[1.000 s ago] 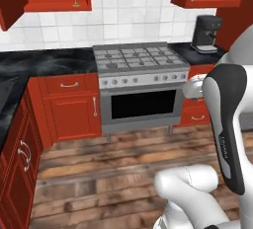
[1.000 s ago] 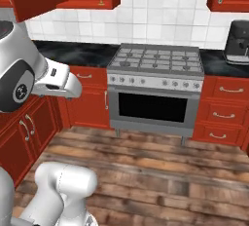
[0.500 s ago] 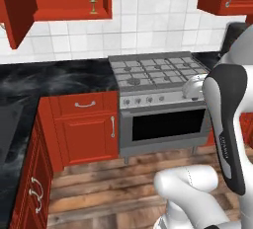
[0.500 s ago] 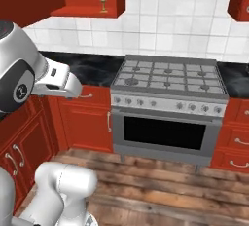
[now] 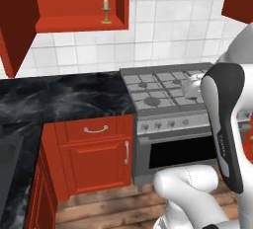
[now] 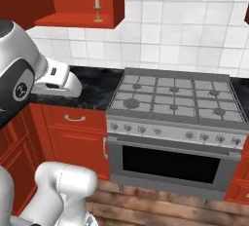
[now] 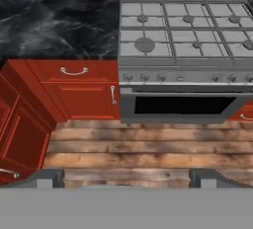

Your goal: Get the candle and the wine from the cabinet and move them to the dining counter.

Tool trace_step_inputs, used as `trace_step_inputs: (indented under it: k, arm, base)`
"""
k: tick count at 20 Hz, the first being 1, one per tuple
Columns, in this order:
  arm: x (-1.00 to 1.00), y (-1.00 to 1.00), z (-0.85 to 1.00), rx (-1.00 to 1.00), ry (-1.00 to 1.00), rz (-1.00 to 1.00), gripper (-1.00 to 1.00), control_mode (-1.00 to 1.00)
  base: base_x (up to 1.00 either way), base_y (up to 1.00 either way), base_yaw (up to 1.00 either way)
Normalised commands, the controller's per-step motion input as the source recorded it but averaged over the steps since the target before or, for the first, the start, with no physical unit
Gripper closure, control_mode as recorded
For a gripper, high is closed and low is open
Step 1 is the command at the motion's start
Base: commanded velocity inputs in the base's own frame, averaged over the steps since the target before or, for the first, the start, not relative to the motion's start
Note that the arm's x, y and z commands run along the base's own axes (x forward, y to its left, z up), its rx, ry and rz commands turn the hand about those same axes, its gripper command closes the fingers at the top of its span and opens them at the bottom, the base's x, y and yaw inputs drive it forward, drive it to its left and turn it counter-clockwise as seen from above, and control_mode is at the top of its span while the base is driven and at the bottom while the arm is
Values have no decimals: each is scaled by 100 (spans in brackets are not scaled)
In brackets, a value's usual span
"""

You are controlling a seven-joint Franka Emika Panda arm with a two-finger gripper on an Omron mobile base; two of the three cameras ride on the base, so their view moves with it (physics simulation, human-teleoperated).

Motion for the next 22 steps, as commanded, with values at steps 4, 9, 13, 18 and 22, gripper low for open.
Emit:
trace_step_inputs:
  k: [4,9,13,18,22]
  arm:
    - [0,0,0,0,0,0,-100,100]
    - [0,0,0,0,0,0,-100,100]
    - [0,0,0,0,0,0,-100,100]
    - [0,0,0,0,0,0,-100,100]
    - [0,0,0,0,0,0,-100,100]
  base:
    - [65,0,0]
    - [80,13,0]
    - [79,22,0]
    - [78,35,0]
    - [44,63,0]
